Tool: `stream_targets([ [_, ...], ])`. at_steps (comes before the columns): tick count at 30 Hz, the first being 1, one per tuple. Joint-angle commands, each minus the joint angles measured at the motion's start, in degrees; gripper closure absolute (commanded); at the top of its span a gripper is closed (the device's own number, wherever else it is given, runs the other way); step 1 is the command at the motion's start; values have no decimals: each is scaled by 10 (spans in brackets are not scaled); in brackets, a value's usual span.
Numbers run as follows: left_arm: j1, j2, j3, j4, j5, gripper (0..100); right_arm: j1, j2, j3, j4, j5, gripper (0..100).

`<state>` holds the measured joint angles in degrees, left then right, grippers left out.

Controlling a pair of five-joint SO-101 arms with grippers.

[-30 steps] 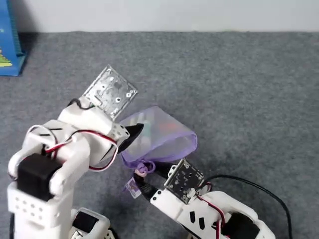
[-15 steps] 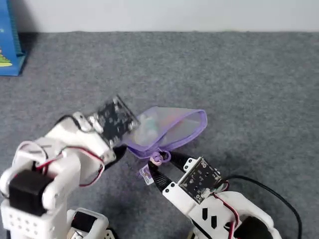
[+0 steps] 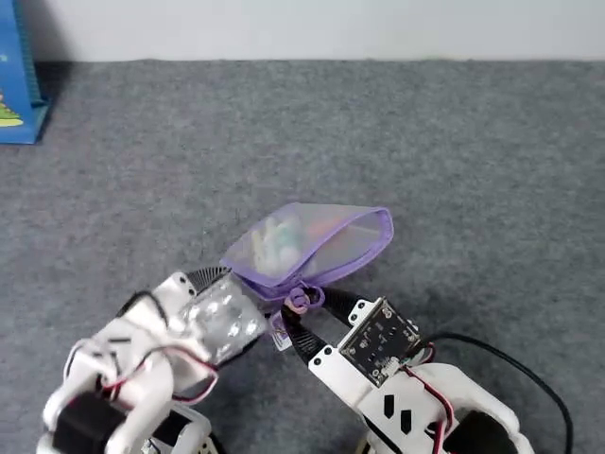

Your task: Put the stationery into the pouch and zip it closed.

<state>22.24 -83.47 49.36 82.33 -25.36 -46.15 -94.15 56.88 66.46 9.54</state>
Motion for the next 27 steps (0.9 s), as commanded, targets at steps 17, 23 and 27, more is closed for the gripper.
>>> stream_targets([
  [17, 18, -17, 122, -189, 59, 745, 5, -1, -37, 8, 22, 991],
  [23, 91, -19, 138, -199, 73, 746, 5, -6, -39, 17, 23, 991],
  [27, 115, -19, 151, -235, 104, 746, 5, -7, -40, 30, 23, 991],
])
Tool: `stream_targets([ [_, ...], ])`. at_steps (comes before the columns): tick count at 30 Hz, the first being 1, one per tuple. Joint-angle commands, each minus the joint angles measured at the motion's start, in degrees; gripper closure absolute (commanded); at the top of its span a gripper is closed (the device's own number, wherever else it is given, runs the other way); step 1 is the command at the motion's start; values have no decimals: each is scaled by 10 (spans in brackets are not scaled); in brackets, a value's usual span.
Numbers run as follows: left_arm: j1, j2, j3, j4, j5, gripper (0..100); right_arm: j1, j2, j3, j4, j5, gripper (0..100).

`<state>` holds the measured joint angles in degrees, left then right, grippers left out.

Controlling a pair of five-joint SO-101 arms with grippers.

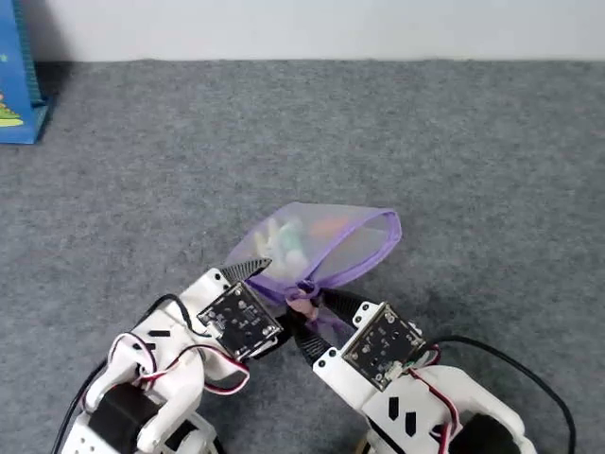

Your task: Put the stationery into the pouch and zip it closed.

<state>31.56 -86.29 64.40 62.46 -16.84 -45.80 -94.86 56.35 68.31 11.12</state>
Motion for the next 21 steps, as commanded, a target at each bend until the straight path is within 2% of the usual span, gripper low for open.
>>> stream_targets([
  [1, 22, 9, 7, -47, 19, 747, 1, 0, -34, 17, 7, 991],
  [8, 24, 9, 72, -135, 20, 808, 1, 0, -35, 28, 7, 991],
  [14, 24, 8, 77, -142, 21, 893, 6, 0, -34, 30, 8, 991],
  [17, 24, 8, 77, -141, 21, 983, 43, 0, -34, 23, 12, 991],
  [21, 23, 7, 75, -113, 21, 987, 124, 0, -34, 0, 43, 991],
])
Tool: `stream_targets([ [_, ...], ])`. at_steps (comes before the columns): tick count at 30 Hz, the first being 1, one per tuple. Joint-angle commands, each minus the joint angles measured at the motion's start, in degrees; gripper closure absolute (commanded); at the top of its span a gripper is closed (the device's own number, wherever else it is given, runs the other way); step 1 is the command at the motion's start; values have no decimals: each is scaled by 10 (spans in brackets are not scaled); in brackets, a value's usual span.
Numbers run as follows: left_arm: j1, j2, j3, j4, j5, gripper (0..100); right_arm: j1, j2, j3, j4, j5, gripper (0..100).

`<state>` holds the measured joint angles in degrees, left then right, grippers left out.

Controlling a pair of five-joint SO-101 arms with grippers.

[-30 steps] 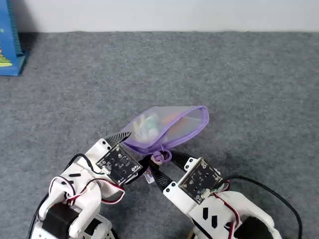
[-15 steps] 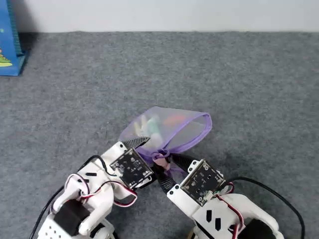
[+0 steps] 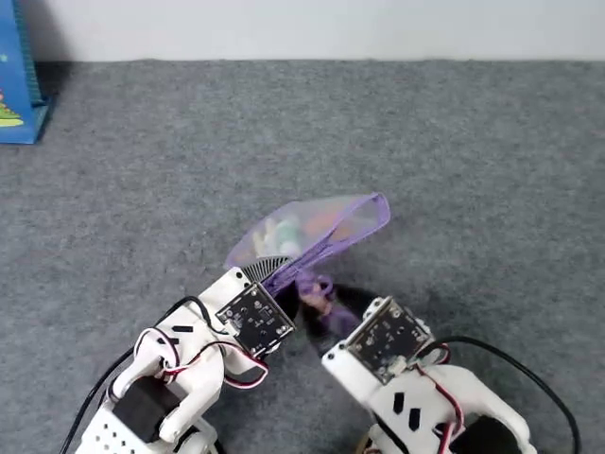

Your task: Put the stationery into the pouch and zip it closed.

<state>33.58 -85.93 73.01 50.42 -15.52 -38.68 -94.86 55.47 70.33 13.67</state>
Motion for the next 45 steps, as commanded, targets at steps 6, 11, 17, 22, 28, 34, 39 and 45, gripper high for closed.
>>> stream_targets([
  [6, 0, -75, -11, 81, 8, 988, 138, 0, -25, -28, 29, 991],
  [11, 0, -185, -10, 162, 4, 988, 200, 0, -25, -28, 30, 991],
  [17, 0, -178, -25, 183, -21, 989, 278, 1, -22, -65, 30, 991],
  [22, 0, -183, -26, 191, -22, 991, 342, 6, -18, -88, 30, 991],
  [28, 0, -183, -26, 192, -23, 991, 428, 6, 57, -179, 78, 991],
  [34, -1, -183, -26, 192, -23, 991, 502, 3, 156, -299, 127, 991],
  [39, -1, -183, -26, 192, -23, 991, 537, 2, 182, -338, 140, 991],
  [45, -1, -183, -26, 192, -23, 991, 545, 1, 182, -337, 140, 991],
])
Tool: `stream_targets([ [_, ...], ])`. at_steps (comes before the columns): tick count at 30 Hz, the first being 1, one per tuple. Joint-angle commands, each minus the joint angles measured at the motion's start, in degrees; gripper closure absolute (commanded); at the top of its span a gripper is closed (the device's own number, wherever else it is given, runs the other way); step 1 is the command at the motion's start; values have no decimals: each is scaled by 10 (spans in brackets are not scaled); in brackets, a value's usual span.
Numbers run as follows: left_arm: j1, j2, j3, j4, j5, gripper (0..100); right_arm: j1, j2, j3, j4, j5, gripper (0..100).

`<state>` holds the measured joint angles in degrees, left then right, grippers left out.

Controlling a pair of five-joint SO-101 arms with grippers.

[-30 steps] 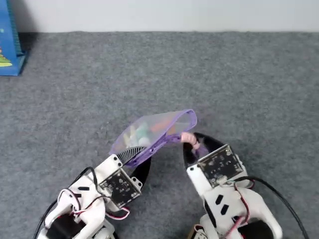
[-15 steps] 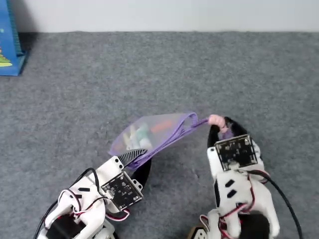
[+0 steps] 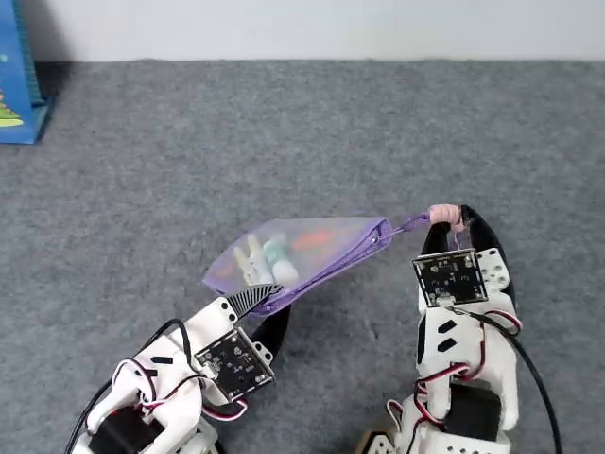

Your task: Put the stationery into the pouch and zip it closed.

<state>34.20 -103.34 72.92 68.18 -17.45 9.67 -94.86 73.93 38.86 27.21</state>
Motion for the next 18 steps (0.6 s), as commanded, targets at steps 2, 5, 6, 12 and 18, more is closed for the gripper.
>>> stream_targets([
  [2, -7, -9, -25, 14, -4, 991, 61, 1, -3, -21, 5, 991],
  [5, -7, -9, -25, 14, -3, 991, 61, 1, -3, -20, 18, 991],
  [6, -8, -9, -25, 14, -3, 991, 61, 1, -2, -19, 27, 991],
  [12, -38, -10, -26, 14, -4, 991, 102, 4, -2, -24, 37, 991],
  [18, -37, -10, -26, 14, -4, 991, 118, 2, -2, -20, 54, 991],
])
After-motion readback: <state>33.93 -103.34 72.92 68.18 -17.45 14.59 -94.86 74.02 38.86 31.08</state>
